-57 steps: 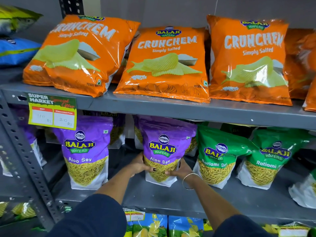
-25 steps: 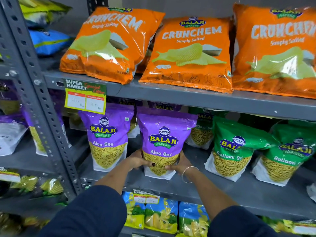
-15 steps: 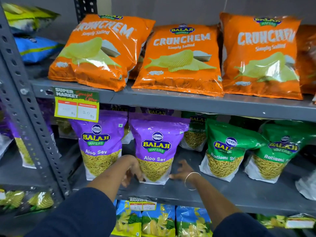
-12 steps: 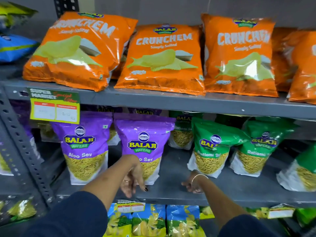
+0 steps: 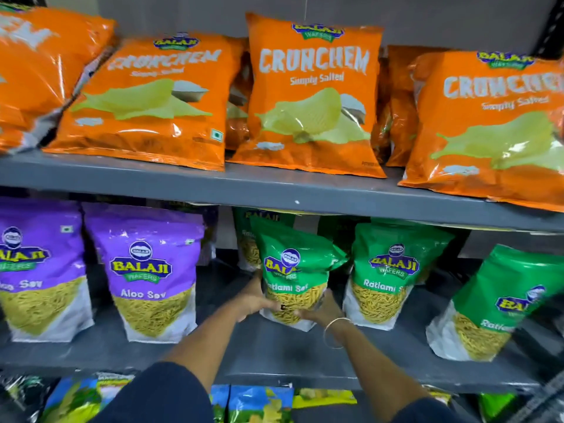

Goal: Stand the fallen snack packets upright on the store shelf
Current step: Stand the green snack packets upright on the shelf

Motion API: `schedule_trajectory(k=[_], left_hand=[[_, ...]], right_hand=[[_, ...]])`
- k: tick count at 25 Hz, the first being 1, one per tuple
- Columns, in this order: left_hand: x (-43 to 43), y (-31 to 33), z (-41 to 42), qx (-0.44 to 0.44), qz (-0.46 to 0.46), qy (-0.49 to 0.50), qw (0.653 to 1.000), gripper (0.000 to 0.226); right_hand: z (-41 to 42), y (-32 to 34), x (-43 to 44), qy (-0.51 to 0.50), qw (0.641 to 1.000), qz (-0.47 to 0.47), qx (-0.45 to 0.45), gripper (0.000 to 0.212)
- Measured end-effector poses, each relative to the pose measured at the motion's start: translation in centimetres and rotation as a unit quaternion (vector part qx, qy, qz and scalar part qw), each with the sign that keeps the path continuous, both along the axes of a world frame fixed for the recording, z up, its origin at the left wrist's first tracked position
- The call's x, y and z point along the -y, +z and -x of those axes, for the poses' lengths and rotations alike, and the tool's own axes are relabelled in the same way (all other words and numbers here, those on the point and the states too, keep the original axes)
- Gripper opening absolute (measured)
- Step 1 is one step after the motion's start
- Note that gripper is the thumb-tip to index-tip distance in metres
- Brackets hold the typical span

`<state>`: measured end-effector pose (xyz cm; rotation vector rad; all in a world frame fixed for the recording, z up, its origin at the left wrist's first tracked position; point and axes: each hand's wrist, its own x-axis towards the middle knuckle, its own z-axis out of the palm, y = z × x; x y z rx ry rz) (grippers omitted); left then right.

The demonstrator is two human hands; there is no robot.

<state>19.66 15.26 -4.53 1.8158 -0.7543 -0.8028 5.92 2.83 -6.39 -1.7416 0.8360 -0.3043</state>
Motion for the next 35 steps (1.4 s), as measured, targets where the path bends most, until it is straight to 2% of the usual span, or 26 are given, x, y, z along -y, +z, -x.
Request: schedule_trajectory(k=[2, 5, 7, 8, 10, 11, 13, 16, 17, 19, 21, 22, 24, 26, 30, 33, 35], left_hand=[[-0.9, -1.0, 0.4, 0.002, 0.0, 0.059, 0.998, 0.096], [-2.9, -3.6, -1.1, 0.055, -0.071, 0.121, 0.989, 0.114], [-3.8, -3.9, -1.1, 0.019, -0.044, 0.137, 0.989, 0.108], [-4.1, -3.4, -0.8, -0.001, -0.016, 0.126, 0.992, 0.107], [-4.9, -1.8, 0.3, -0.015, 0.021, 0.118, 0.993, 0.129], [-5.1, -1.4, 0.7, -0.019, 0.036, 0.112, 0.993, 0.137], [-5.9, -0.5, 1.8, -0.031, 0.038, 0.104, 0.993, 0.13], [-6.5, 0.3, 2.2, -0.027, 0.037, 0.096, 0.994, 0.121], [-6.5, 0.2, 2.0, -0.018, 0.034, 0.087, 0.995, 0.124], [-6.5, 0.0, 1.8, -0.02, 0.029, 0.06, 0.998, 0.128], [-6.5, -0.5, 1.7, -0.011, 0.011, 0.055, 0.998, 0.126], [-6.6, -0.7, 1.8, 0.001, 0.0, 0.063, 0.998, 0.12], [-6.7, -1.4, 1.5, 0.018, -0.016, 0.077, 0.997, 0.104], [-6.9, -1.6, 0.9, 0.031, -0.026, 0.08, 0.996, 0.098], [-7.5, -1.7, 0.4, 0.042, -0.045, 0.079, 0.995, 0.111], [-7.3, -2.0, 0.4, 0.057, -0.062, 0.08, 0.993, 0.099], [-7.3, -1.9, 0.4, 0.067, -0.123, 0.09, 0.986, 0.099]], right_hand=[[0.0, -0.3, -0.9, 0.037, 0.999, -0.001, 0.008, 0.064], [0.8, 1.5, -3.1, 0.113, 0.99, -0.042, 0.07, 0.057], [0.2, 4.4, -3.1, 0.094, 0.977, -0.1, 0.161, 0.048], [-0.6, 5.7, -2.3, 0.067, 0.97, -0.112, 0.205, 0.052], [-1.3, 9.8, -1.8, 0.031, 0.97, -0.084, 0.225, 0.069], [-1.6, 11.2, -1.5, 0.025, 0.97, -0.066, 0.234, 0.068], [-1.9, 12.7, -1.5, 0.018, 0.966, -0.055, 0.25, 0.055], [-1.3, 11.8, -1.5, 0.03, 0.968, -0.089, 0.232, 0.074], [-0.9, 10.8, -1.3, 0.048, 0.972, -0.09, 0.211, 0.073], [0.0, 8.3, -1.5, 0.088, 0.987, -0.062, 0.123, 0.066], [0.9, 5.2, -2.5, 0.142, 0.99, 0.001, 0.011, 0.072], [1.0, 3.6, -3.0, 0.148, 0.989, 0.005, -0.014, 0.074], [0.6, 0.7, -3.8, 0.132, 0.991, -0.015, 0.003, 0.079], [-0.1, -0.6, -4.4, 0.082, 0.996, -0.031, 0.034, 0.08], [-1.0, -1.1, -4.8, 0.057, 0.998, -0.027, 0.022, 0.083], [-1.1, -1.1, -4.8, 0.061, 0.998, -0.026, 0.008, 0.084], [-0.8, -1.3, -4.7, 0.066, 0.998, -0.015, -0.007, 0.089]])
